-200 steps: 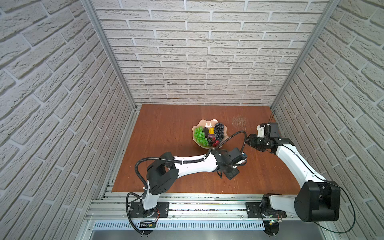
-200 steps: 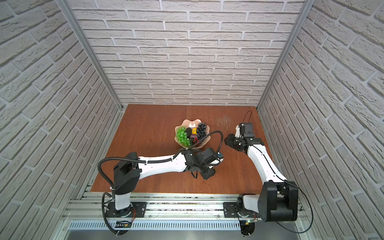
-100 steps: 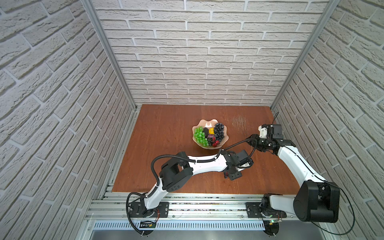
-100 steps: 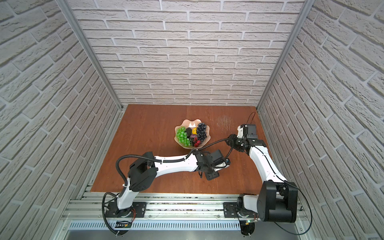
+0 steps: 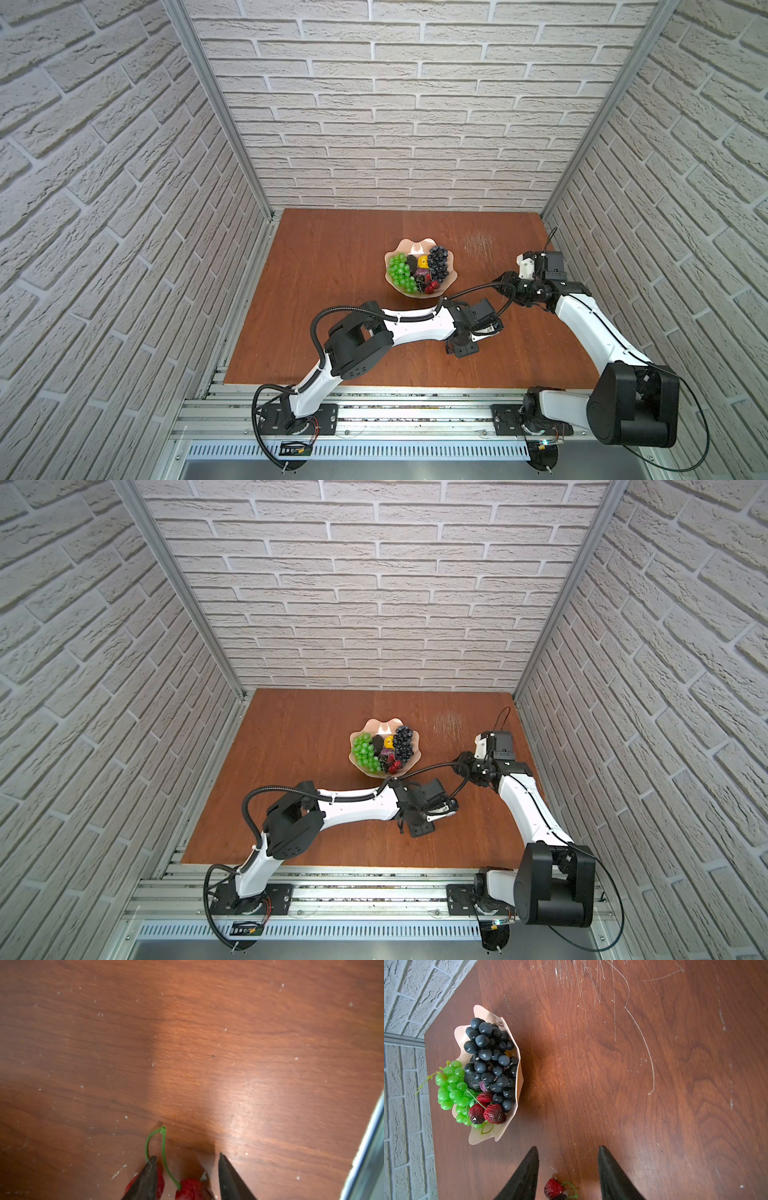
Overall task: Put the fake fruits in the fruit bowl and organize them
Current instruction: 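Move the left gripper down to the last red cherries while the right withdraws, then close the left gripper on the cherry stems and lift them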
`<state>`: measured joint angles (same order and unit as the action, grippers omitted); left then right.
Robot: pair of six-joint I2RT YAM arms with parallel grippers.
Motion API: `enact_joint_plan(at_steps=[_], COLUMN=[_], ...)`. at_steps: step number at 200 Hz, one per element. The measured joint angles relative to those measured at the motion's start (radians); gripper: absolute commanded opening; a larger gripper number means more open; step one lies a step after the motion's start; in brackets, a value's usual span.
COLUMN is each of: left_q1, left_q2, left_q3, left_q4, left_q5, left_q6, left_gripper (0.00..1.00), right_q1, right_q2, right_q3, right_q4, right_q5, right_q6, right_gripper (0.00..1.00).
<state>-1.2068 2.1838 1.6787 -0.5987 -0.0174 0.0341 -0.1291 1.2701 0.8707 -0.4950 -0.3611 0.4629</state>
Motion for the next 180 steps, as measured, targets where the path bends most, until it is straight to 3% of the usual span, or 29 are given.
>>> enact_joint_plan(at_steps=[132,180], left_q1=[0.017,0.021], left_q2=[0.002,-0.027], left_q3=[-0.023,-0.063], left_q4=[0.03,0.054], left_q5=[0.0,-0.001], left_q6=[-0.004,-0.009], left_gripper=[0.04,0.0], right_q1=[0.0,0.0], right_q2=[-0.026,-0.041], right_q3=[-0.047,-0.048], right_q4=[0.035,0.037], right_q5=[-0.008,-0.01], right_q6=[0.017,0.024], right_gripper=[0.42,0.39])
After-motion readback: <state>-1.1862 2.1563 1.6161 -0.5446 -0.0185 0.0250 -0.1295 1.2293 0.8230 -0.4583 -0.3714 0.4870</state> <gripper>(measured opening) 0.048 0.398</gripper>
